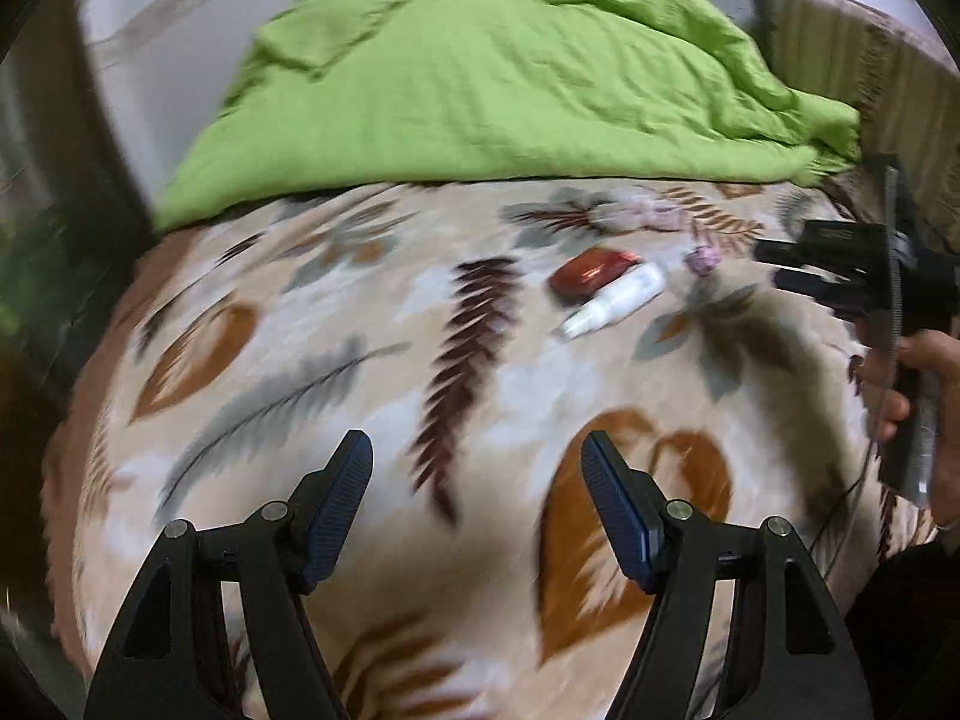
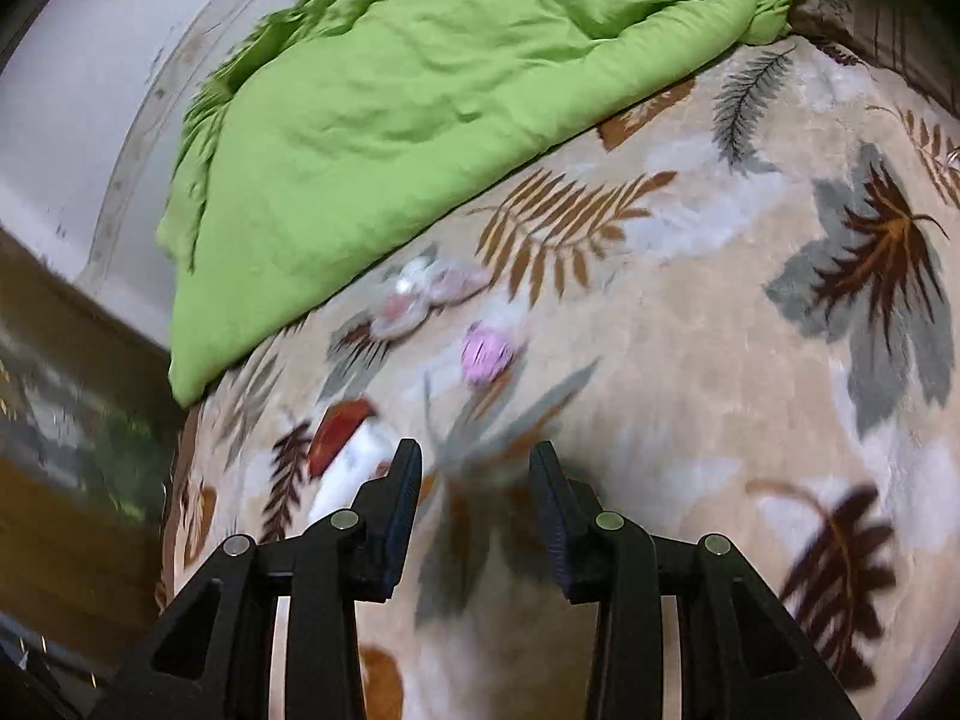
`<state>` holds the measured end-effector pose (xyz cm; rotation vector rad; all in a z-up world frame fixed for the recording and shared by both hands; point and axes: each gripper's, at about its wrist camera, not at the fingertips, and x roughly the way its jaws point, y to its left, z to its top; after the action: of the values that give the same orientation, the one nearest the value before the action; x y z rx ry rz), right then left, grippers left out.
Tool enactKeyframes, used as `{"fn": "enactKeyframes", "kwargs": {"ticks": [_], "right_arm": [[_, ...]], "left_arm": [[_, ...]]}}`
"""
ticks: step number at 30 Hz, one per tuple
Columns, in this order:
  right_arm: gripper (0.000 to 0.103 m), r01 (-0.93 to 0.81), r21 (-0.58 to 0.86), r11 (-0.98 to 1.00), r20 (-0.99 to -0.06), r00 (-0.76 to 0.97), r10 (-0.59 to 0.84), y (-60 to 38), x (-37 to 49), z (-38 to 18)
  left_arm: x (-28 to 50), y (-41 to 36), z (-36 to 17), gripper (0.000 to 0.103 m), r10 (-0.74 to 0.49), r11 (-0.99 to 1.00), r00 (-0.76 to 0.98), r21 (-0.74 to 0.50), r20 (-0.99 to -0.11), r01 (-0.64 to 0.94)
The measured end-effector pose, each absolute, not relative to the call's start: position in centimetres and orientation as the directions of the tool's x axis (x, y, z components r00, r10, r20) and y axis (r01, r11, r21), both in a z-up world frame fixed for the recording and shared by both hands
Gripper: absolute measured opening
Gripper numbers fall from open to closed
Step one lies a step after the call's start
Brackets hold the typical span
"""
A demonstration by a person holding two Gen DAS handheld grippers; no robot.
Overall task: Collect trash
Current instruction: 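Grasp the white bottle with the left tool while the right tool grasps the pink ball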
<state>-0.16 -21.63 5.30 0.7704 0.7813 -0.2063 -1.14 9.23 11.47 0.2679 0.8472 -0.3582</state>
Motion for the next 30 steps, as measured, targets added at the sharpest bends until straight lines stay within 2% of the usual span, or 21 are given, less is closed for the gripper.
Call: {"fn": "enactKeyframes", "kwargs": {"ticks": [5, 9, 11, 12, 13, 14, 18, 23, 28, 30], "right_arm": [[0.042, 0.432, 0.534, 0.727, -0.699, 0.709, 0.092, -22.7, 3.7, 4.8], [0.042, 0.436, 0.469, 0.768, -0.743, 0.665, 0.077, -22.5, 7.1, 3.1], [0.039, 0.437, 0.421, 0.795, -0.785, 0.614, 0.078, -21.9, 8.1, 1.7], [0.031, 0.433, 0.407, 0.804, -0.796, 0.601, 0.079, -21.6, 8.4, 1.3], [0.03, 0.435, 0.379, 0.817, -0.802, 0.594, 0.055, -21.5, 8.5, 1.4], [0.029, 0.432, 0.374, 0.82, -0.799, 0.599, 0.05, -21.6, 8.4, 1.5], [0.029, 0.433, 0.422, 0.796, -0.77, 0.635, 0.063, -22.4, 7.2, 2.5], [0.029, 0.432, 0.455, 0.779, -0.723, 0.689, 0.04, -22.9, 6.3, 4.2], [0.029, 0.425, 0.464, 0.777, -0.716, 0.697, 0.046, -22.6, 6.6, 4.5], [0.029, 0.419, 0.463, 0.781, -0.714, 0.698, 0.049, -22.5, 6.6, 4.6]], "left_arm": [[2.4, 5.5, 11.2, 0.071, -0.303, 0.859, 0.549, 0.026, -0.779, 0.511], [4.7, 2.5, 10.2, 0.067, -0.344, 0.816, 0.52, 0.024, -0.782, 0.577], [5.8, 0.8, 9.4, 0.053, -0.346, 0.8, 0.502, 0.031, -0.793, 0.6], [6.5, -0.2, 8.8, 0.05, -0.353, 0.788, 0.482, 0.023, -0.802, 0.615], [6.9, -0.7, 8.5, 0.044, -0.357, 0.783, 0.472, 0.017, -0.806, 0.622], [7.4, -1.7, 7.9, 0.042, -0.358, 0.775, 0.46, 0.016, -0.813, 0.632], [8.5, -4.1, 6.3, 0.042, -0.36, 0.742, 0.425, 0.022, -0.83, 0.67], [9.3, -6.5, 4.7, 0.042, -0.295, 0.715, 0.457, 0.123, -0.839, 0.688], [10.6, -7.5, 3.2, 0.041, -0.265, 0.732, 0.436, 0.114, -0.86, 0.671], [10.2, -6.9, 2.7, 0.038, -0.267, 0.756, 0.44, 0.097, -0.858, 0.648]]}}
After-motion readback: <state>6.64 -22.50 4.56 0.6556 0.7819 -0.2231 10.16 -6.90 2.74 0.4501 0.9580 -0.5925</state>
